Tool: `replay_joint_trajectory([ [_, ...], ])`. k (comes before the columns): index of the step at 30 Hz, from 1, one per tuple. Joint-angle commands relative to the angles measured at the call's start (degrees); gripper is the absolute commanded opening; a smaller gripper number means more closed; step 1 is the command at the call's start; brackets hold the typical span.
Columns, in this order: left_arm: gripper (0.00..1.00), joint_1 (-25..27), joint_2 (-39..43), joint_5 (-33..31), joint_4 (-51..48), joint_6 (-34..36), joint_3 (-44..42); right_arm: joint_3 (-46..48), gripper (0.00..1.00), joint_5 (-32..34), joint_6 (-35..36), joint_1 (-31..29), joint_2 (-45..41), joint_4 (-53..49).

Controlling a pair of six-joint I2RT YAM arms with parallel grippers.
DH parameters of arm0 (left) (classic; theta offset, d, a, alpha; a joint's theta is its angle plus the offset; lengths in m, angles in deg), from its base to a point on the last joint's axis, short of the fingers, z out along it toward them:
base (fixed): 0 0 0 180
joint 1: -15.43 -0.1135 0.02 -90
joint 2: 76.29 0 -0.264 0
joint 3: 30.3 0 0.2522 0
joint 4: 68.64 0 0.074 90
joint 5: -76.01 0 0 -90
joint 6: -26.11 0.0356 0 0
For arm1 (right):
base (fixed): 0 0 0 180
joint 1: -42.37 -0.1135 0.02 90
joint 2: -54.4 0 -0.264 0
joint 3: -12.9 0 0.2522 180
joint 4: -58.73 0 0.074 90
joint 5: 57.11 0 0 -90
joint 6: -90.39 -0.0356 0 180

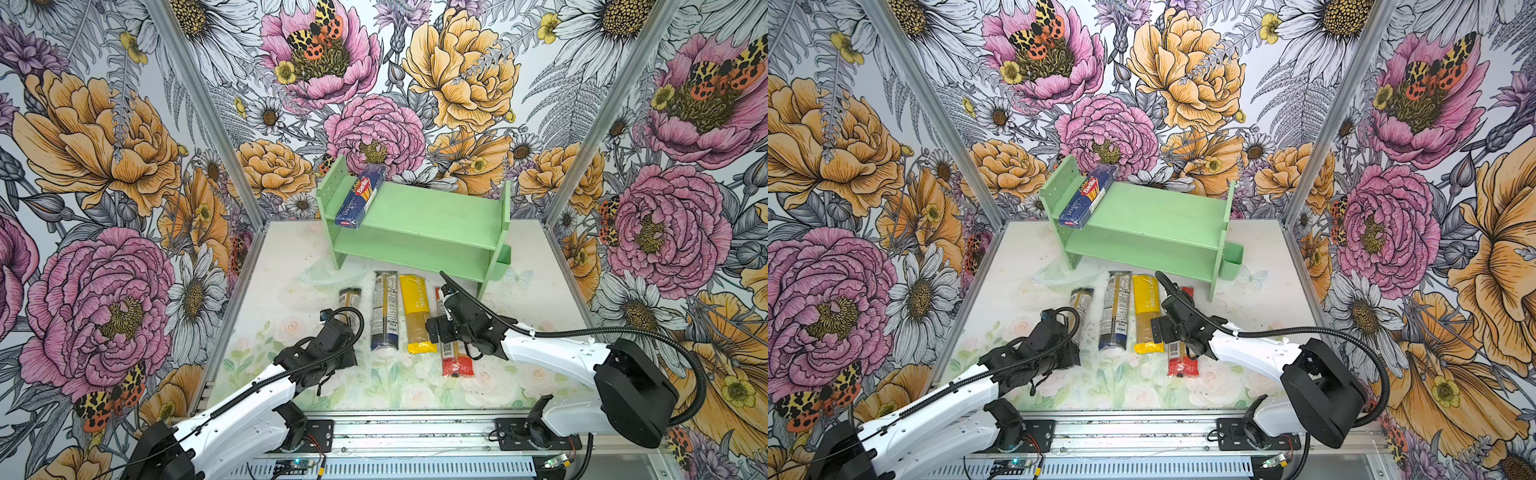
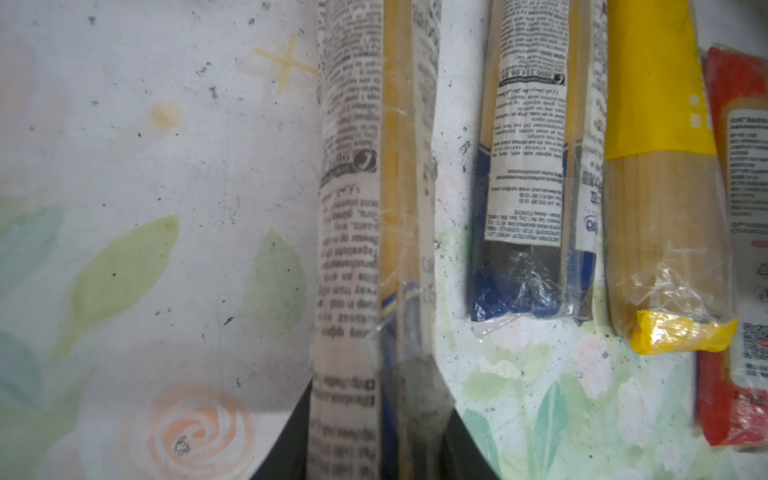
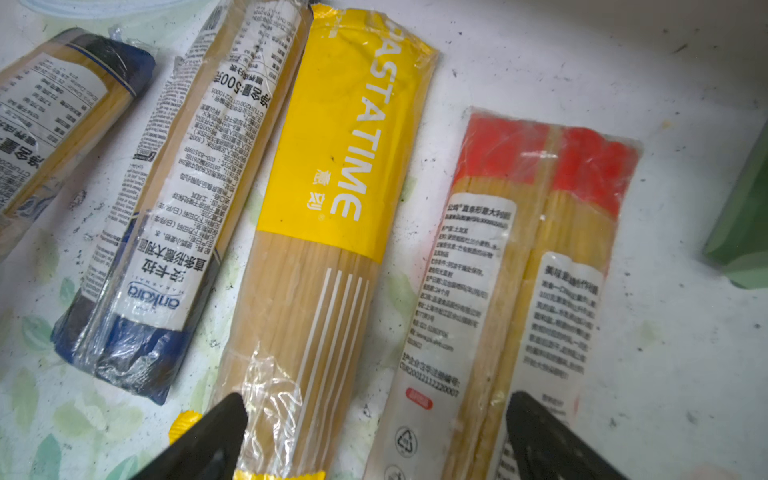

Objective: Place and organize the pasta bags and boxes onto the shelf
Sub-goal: 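Lift the anko bag and draw it toward the robot with the left gripper, then raise the anko bag upright and swing it toward the shelf with the left gripper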

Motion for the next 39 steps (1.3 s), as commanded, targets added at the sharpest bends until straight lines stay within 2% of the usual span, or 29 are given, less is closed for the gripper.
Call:
replay_joint_trajectory([
  [1,0.0,-0.3,2.0,-3.1,0.4,1.2,5.5,-1.9,1.0,-0.3,0.1,0.1,0.9,0.7],
  [4,0.0,-0.4,2.4,-4.1,-2.3,1.4,7.2,-2.1,1.0,-0.4,0.2,0.0,1.4,0.7],
  [16,0.0,-2.0,5.5,-0.5,-3.8,1.0,9.2,-2.6,1.0,-0.4,0.4,0.1,2.6,0.7],
  [28,0.0,-3.6,9.1,-1.0,-7.3,0.6,12.6,-2.8,0.99,-0.3,0.6,0.1,3.2,0.7],
  [39,0.0,-3.9,13.1,-7.4,-12.2,-1.9,15.0,-2.4,0.99,-0.3,0.8,0.0,3.2,0.7],
])
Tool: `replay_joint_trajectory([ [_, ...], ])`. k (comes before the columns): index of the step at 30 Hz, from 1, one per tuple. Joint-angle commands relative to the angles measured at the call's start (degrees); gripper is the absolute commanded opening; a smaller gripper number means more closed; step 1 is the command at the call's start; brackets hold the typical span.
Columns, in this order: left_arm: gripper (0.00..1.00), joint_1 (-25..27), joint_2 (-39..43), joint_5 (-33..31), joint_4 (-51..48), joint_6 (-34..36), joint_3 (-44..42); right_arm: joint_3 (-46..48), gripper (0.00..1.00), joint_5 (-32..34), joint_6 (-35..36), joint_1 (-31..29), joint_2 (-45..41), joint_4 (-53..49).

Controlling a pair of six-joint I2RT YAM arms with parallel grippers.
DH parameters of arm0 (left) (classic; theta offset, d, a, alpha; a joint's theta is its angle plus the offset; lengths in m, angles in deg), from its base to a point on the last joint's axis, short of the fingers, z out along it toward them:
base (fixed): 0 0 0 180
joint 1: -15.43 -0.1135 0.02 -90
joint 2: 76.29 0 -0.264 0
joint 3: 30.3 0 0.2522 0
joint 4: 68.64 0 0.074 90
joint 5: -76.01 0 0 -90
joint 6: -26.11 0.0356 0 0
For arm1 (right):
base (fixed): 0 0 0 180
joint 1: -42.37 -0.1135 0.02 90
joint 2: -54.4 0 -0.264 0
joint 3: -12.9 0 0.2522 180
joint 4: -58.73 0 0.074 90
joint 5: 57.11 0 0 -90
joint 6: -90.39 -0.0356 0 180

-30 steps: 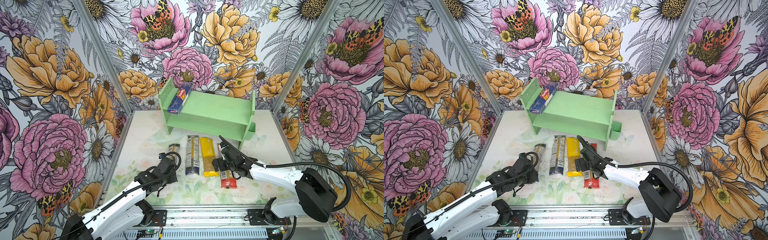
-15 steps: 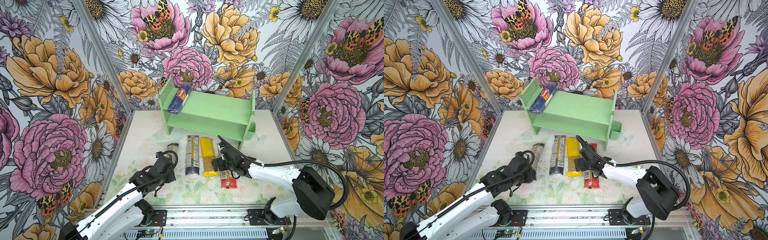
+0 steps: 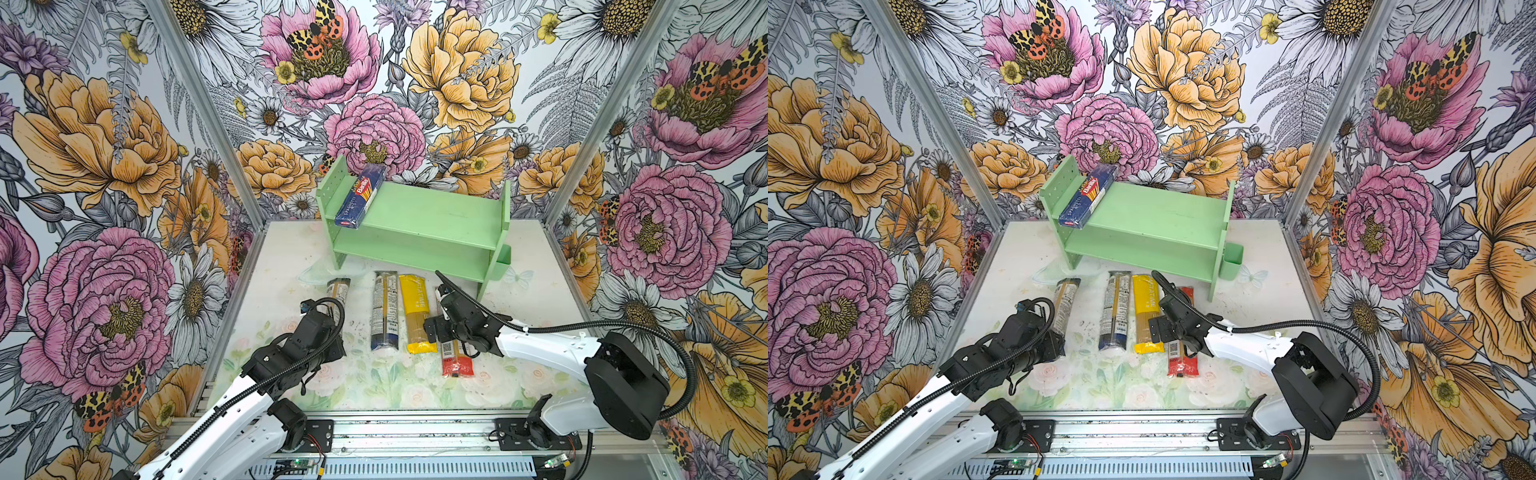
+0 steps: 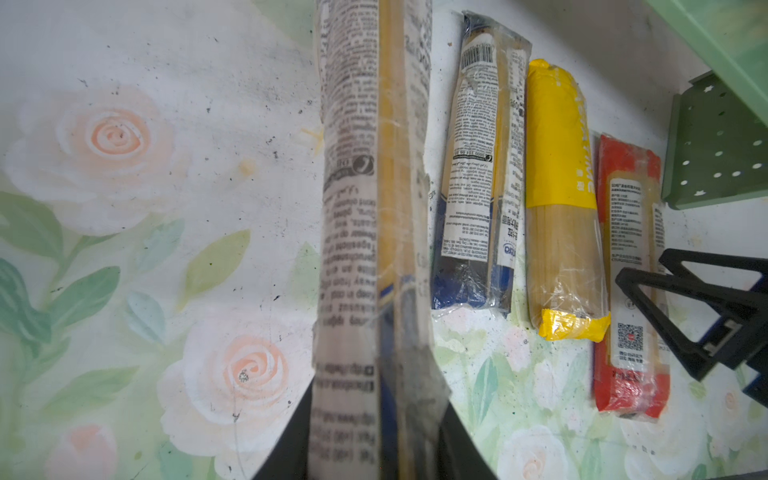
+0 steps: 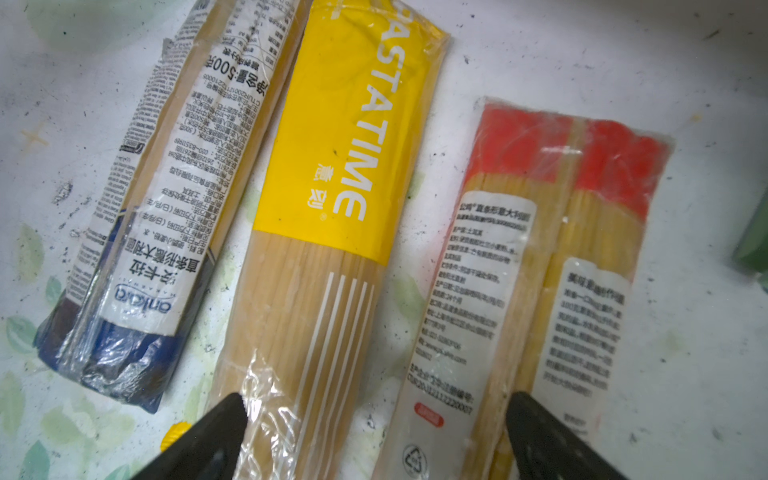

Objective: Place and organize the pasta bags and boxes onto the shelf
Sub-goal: 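Raise the anko bag upright and swing it toward the shelf with the left gripper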

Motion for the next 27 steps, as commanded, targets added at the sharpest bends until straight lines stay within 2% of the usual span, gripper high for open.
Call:
replay_joint_trajectory([
  [1,0.0,-0.5,2.8,-7.2,3.8,-1.2,4.0,-1.2,0.99,0.2,0.6,0.1,0.6,0.6],
  [9,0.0,-0.5,5.4,-14.1,3.5,-1.3,6.1,-1.3,1.0,0.1,0.6,0.1,0.9,0.6],
  [27,0.0,-0.6,3.5,-20.5,3.7,7.2,16.8,-2.3,0.99,-1.8,1.3,0.1,0.9,0.6],
])
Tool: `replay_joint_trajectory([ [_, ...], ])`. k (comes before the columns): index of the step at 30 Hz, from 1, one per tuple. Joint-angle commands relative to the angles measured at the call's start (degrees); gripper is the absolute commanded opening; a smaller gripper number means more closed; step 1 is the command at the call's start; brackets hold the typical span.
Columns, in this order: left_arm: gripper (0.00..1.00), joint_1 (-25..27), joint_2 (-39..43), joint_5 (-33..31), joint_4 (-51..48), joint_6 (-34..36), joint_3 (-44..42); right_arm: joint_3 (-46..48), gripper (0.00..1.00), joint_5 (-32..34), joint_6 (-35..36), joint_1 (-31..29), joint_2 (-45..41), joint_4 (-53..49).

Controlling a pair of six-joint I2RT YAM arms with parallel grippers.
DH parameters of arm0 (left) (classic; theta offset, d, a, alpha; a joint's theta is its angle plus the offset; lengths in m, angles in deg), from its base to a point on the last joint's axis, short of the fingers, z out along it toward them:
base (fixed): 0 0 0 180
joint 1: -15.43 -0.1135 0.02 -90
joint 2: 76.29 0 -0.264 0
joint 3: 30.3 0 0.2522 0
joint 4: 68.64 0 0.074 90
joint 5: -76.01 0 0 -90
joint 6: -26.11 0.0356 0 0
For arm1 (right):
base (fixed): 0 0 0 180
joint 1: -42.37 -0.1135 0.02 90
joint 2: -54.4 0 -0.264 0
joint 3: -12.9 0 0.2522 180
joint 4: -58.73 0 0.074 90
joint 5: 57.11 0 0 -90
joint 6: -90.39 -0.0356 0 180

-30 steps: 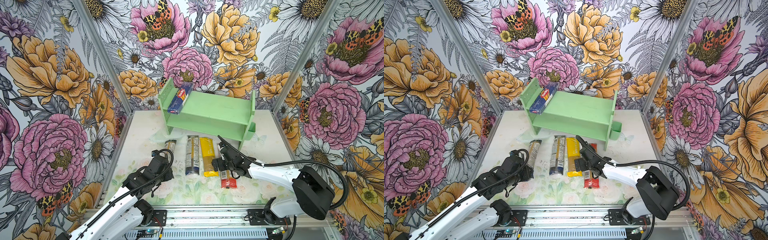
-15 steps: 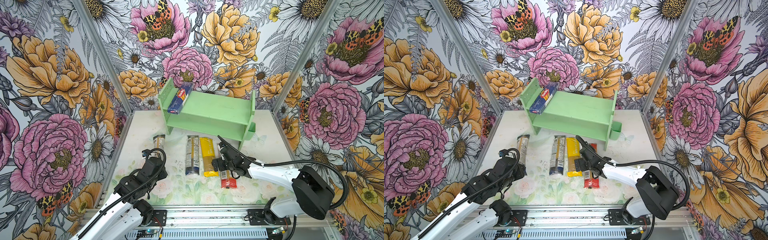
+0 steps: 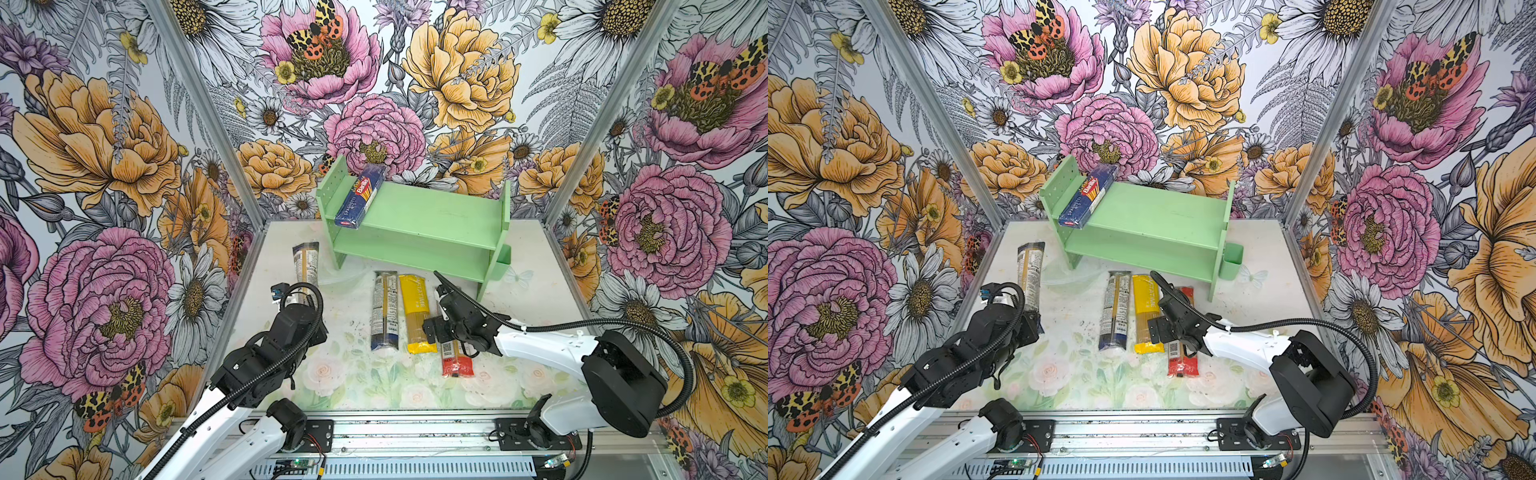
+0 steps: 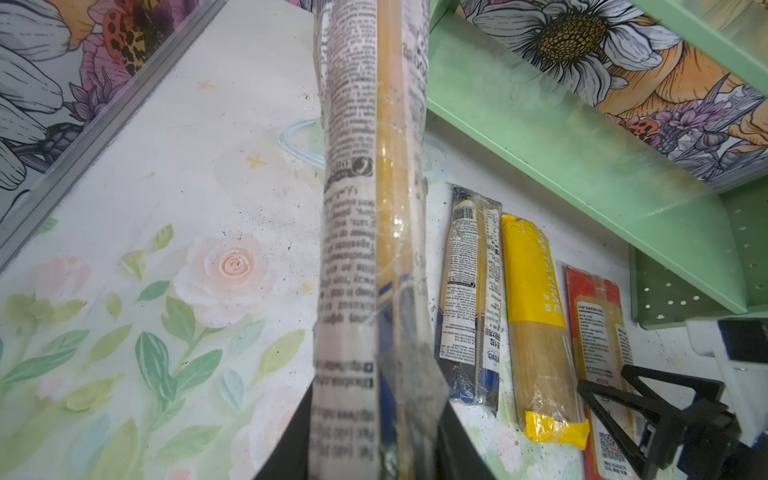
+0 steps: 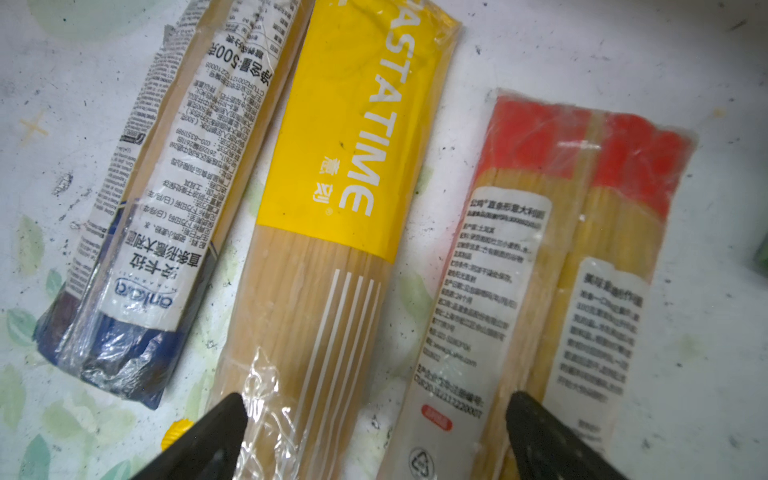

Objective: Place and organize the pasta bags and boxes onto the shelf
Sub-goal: 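Raise the anko bag upright and swing it toward the shelf with the left gripper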

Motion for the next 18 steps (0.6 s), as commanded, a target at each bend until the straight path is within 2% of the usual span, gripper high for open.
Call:
replay_joint_trajectory([
  [1,0.0,-0.6,0.7,-5.5,7.2,3.7,5.0,-2.1,1.0,-0.7,0.8,0.1,0.2,0.5],
  [18,0.0,-0.5,-1.6,-7.0,7.7,8.9,13.8,-2.7,1.0,-2.9,0.7,0.0,-0.6,0.4],
])
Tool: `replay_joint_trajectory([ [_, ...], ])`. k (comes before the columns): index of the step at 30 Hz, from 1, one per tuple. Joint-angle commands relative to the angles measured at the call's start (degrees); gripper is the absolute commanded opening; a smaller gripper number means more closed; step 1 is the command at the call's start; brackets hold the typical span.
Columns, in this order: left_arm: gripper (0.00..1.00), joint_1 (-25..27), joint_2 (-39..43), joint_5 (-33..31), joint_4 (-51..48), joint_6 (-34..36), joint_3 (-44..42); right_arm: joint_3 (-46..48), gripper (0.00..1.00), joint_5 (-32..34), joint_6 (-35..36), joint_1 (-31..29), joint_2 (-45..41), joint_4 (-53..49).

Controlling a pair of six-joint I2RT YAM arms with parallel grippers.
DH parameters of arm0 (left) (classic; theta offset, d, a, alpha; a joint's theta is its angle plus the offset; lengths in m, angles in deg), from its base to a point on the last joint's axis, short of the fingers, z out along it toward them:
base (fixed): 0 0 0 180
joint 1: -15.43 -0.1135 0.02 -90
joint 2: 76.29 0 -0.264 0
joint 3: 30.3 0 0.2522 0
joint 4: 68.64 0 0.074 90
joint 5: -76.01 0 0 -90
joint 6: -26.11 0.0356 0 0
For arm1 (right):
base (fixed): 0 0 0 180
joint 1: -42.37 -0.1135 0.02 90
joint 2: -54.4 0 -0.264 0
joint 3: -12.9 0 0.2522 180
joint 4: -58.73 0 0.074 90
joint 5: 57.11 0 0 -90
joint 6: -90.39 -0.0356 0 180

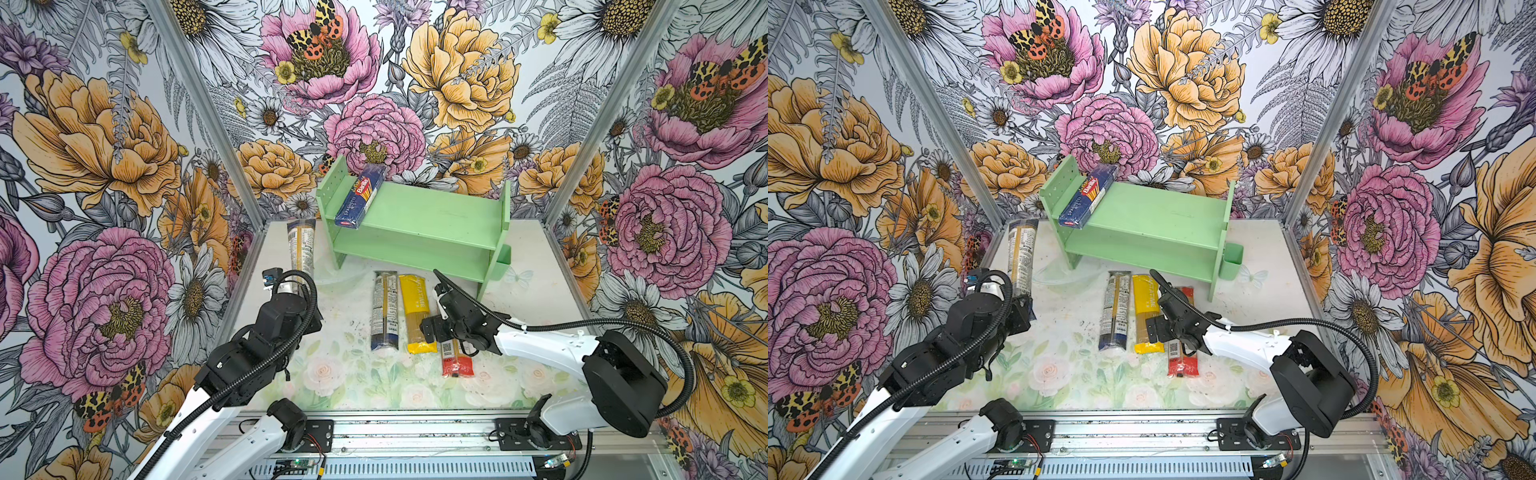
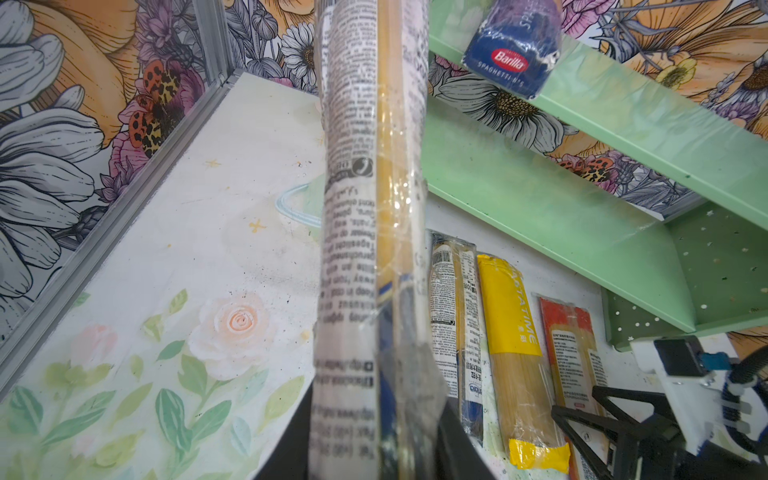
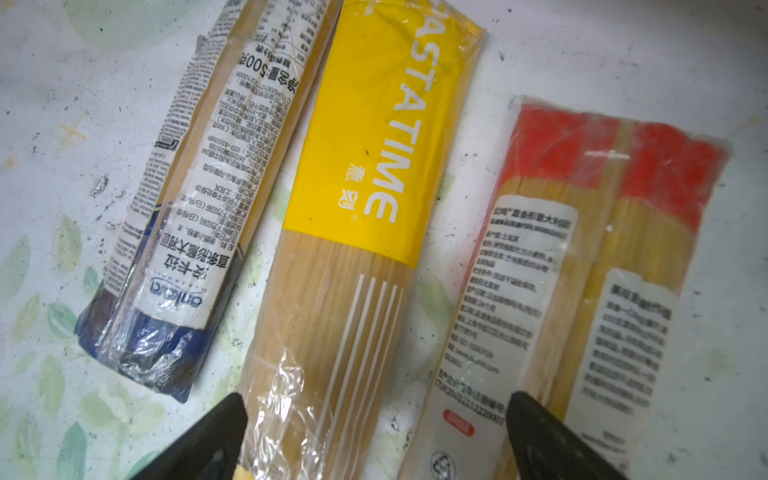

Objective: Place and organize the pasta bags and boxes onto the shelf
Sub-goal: 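Raise the anko bag upright and swing it toward the shelf with the left gripper, then carry the upright anko bag over the shelf beside the Barilla box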

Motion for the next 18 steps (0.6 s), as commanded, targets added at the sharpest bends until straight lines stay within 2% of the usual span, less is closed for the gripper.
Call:
replay_joint_trajectory([
  [1,0.0,-0.4,0.6,-4.7,7.9,3.0,4.9,-2.0,1.0,-0.6,0.7,0.1,-0.8,0.4],
  [18,0.0,-0.4,-6.4,-1.4,11.0,10.1,14.4,-2.4,0.99,-1.3,0.2,0.0,-0.9,0.1],
])
